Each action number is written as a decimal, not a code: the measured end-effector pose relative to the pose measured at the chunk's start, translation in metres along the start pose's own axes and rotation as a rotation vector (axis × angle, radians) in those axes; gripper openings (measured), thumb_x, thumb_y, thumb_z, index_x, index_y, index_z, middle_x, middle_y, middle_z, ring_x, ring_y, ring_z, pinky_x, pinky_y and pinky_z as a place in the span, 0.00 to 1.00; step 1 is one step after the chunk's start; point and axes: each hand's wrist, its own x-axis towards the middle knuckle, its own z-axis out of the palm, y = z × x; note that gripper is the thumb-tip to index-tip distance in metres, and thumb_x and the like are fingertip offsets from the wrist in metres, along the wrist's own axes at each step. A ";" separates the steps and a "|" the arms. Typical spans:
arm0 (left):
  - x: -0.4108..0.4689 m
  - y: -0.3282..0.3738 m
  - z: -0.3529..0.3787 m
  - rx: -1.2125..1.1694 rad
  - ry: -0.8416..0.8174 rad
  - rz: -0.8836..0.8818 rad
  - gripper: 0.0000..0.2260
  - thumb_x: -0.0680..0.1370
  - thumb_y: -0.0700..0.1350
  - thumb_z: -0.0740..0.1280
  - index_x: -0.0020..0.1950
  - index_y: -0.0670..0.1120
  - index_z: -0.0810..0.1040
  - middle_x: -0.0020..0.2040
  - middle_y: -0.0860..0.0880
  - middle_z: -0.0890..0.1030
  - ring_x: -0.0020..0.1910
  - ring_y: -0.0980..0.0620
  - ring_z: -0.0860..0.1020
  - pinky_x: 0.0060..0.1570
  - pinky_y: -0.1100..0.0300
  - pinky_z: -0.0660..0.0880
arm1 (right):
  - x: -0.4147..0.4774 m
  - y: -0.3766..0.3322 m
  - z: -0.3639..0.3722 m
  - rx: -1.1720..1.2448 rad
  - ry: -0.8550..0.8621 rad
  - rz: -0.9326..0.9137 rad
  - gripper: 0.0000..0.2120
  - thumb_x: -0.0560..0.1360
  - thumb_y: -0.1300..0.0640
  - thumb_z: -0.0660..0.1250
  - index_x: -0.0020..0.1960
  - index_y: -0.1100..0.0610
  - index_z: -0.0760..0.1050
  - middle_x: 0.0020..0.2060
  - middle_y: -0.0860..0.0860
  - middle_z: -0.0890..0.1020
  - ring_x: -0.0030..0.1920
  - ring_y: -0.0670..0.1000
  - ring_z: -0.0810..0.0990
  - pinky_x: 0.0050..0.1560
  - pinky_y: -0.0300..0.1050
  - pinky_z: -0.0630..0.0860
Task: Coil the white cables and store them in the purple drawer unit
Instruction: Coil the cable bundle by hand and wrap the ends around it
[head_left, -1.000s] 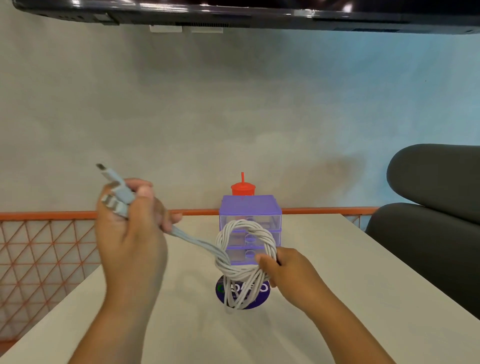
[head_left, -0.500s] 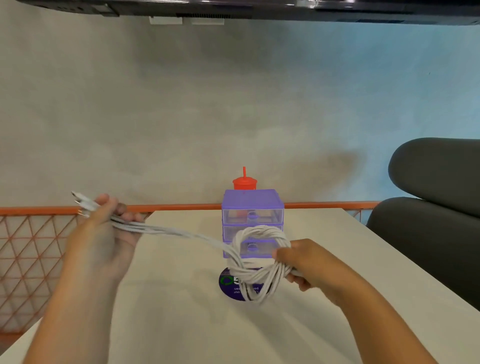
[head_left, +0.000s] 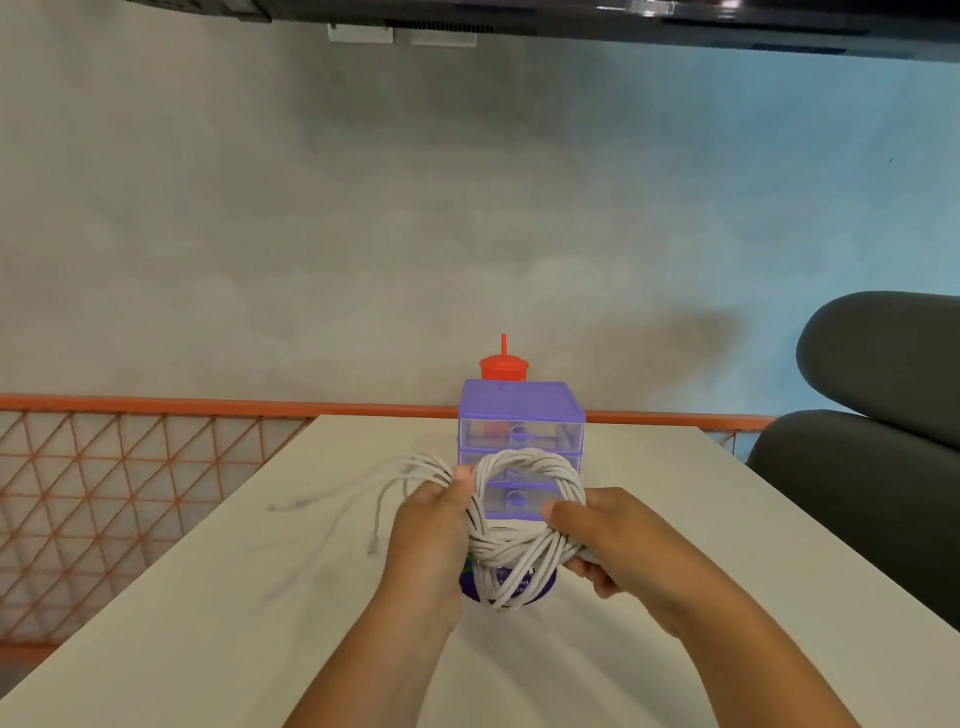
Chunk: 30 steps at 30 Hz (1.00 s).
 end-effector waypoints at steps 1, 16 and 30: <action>0.000 0.003 -0.001 0.004 0.028 0.065 0.11 0.79 0.46 0.62 0.48 0.41 0.81 0.42 0.46 0.85 0.37 0.51 0.83 0.37 0.59 0.77 | 0.000 0.000 0.002 -0.036 -0.004 -0.011 0.13 0.77 0.53 0.60 0.36 0.57 0.72 0.22 0.46 0.72 0.21 0.42 0.68 0.27 0.36 0.65; -0.009 0.057 -0.022 -0.505 -0.078 0.323 0.13 0.82 0.43 0.53 0.39 0.44 0.69 0.23 0.53 0.71 0.20 0.56 0.70 0.29 0.66 0.76 | -0.015 -0.014 -0.001 -0.026 -0.250 -0.058 0.21 0.71 0.47 0.62 0.52 0.65 0.75 0.29 0.53 0.70 0.27 0.47 0.62 0.25 0.37 0.57; -0.043 0.037 0.013 -0.460 -0.411 -0.002 0.28 0.63 0.62 0.68 0.55 0.45 0.80 0.53 0.44 0.82 0.48 0.49 0.80 0.44 0.59 0.74 | -0.022 -0.037 0.005 0.603 0.165 -0.137 0.24 0.77 0.48 0.58 0.25 0.54 0.76 0.21 0.52 0.69 0.22 0.47 0.63 0.26 0.40 0.63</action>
